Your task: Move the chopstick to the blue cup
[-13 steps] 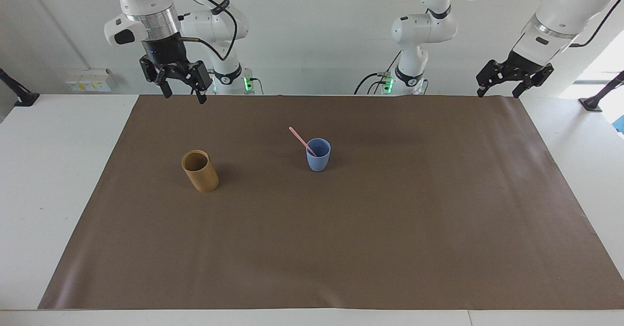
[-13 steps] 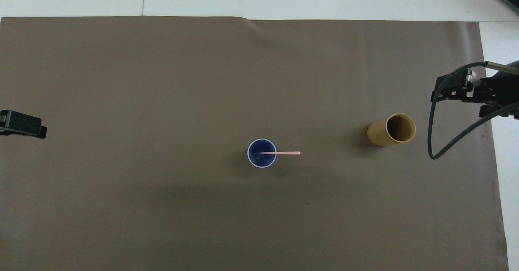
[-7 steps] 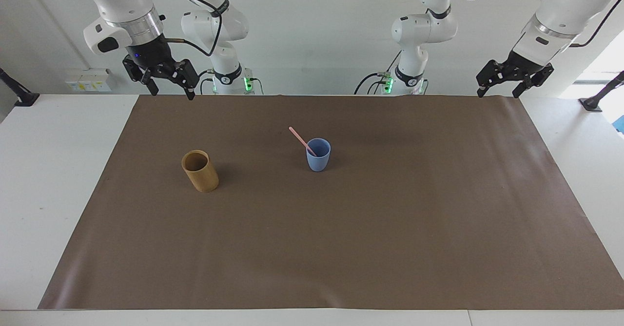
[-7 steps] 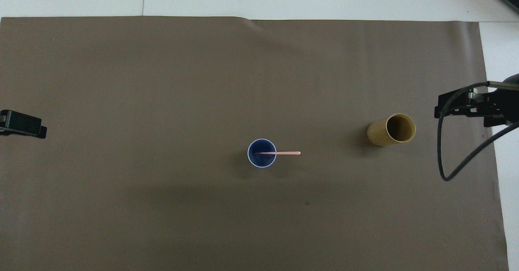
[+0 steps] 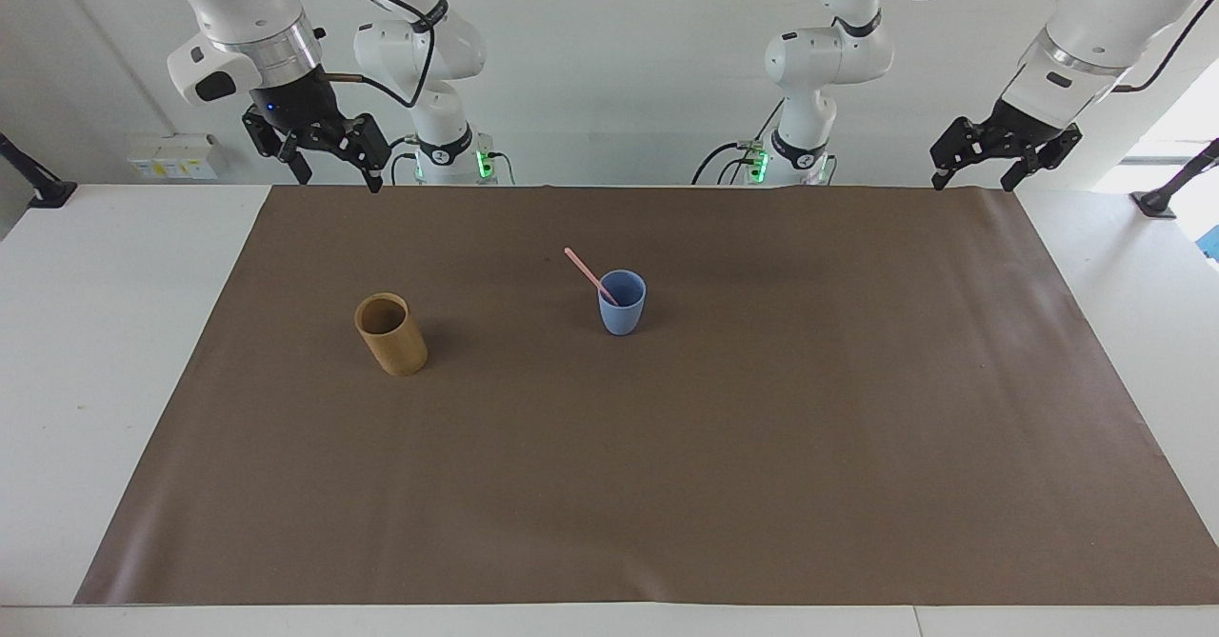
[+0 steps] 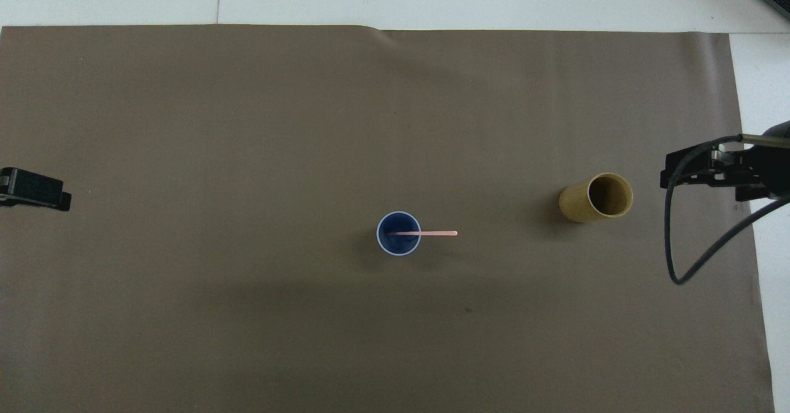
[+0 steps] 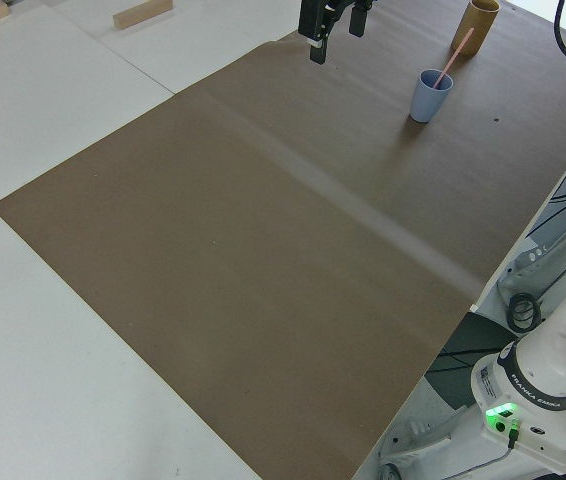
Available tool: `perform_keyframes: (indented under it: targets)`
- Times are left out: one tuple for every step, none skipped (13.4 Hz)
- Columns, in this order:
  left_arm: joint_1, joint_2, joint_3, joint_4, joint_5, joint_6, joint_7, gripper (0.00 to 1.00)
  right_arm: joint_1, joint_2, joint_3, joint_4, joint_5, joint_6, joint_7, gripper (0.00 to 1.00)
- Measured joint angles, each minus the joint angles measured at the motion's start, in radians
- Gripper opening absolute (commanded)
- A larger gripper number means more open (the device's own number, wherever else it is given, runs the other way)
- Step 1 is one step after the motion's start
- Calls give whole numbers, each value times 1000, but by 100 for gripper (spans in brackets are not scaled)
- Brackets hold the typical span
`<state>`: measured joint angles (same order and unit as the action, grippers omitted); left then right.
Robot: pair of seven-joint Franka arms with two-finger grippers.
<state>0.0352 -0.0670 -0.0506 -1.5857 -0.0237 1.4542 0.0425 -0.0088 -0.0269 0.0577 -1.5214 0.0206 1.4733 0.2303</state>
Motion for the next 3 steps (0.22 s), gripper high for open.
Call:
perform_keyframes:
  targets:
    - [0, 0, 0, 0, 0, 0, 0, 100, 0, 0, 0, 0, 0, 0, -17, 100]
    - [0, 0, 0, 0, 0, 0, 0, 100, 0, 0, 0, 0, 0, 0, -36, 100]
    - [0, 0, 0, 0, 0, 0, 0, 100, 0, 0, 0, 0, 0, 0, -48, 100]
